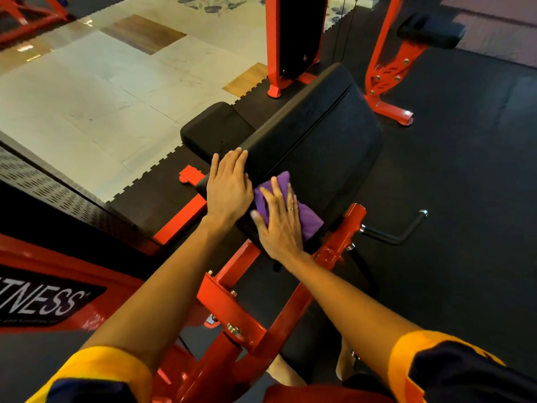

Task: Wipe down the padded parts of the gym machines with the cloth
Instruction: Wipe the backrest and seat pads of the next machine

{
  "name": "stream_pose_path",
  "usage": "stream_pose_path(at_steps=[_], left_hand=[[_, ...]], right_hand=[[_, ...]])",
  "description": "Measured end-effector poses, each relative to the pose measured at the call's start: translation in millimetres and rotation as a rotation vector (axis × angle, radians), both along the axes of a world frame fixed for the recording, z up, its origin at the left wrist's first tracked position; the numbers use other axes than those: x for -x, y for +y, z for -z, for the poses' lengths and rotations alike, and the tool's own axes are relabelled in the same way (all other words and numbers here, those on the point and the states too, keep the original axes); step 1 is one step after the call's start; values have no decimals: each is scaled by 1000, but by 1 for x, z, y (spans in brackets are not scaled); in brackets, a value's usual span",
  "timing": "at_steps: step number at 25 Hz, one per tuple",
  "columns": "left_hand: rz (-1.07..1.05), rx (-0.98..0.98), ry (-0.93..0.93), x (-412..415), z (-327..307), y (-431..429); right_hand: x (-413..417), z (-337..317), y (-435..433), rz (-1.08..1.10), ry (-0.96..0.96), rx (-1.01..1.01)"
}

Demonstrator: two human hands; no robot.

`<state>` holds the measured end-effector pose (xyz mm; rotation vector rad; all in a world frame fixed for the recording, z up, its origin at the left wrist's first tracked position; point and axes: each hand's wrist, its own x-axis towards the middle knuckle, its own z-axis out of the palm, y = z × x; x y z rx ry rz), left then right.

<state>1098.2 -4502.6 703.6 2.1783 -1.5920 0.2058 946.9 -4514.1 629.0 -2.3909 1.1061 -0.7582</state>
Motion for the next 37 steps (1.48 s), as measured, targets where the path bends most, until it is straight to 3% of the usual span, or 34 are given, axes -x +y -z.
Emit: stream_pose_path(at_steps=[3,7,8,11,14,16,18,22,24,28,30,32,35,37], left_hand=[[13,-105,-203,6,12,-7],[-18,-170,-327,9,20,-7],[-27,-175,-341,9,20,-7],[-41,-191,-363,10,21,-9],[-14,-208,-374,8,20,-8],[25,-214,-376,7,18,-9],[69,-204,-400,10,19,-9],[210,-237,-474,29,29,-15],[237,-289,-513,37,36,-20],[198,-307,-528,39,39,-21],[200,-291,-541,40,40,-20],[197,-268,-537,41,40,-20],[182,-284,-543,43,40,-21],[171,-292,-550,43,40,-20]], right_hand=[[47,32,-15,58,96,31],[46,12,-64,523,-90,-501],[35,3,-64,572,-123,-554],[12,-2,-23,403,-142,-384],[35,29,23,39,17,-56],[61,45,6,-10,81,7],[77,51,-20,171,88,-116],[61,35,-53,582,-121,-508],[48,33,-31,575,-163,-434],[53,54,41,237,-61,-221],[74,68,28,117,-4,-111],[91,78,-5,162,15,-64],[92,67,-51,528,-148,-389],[78,60,-62,637,-223,-554]])
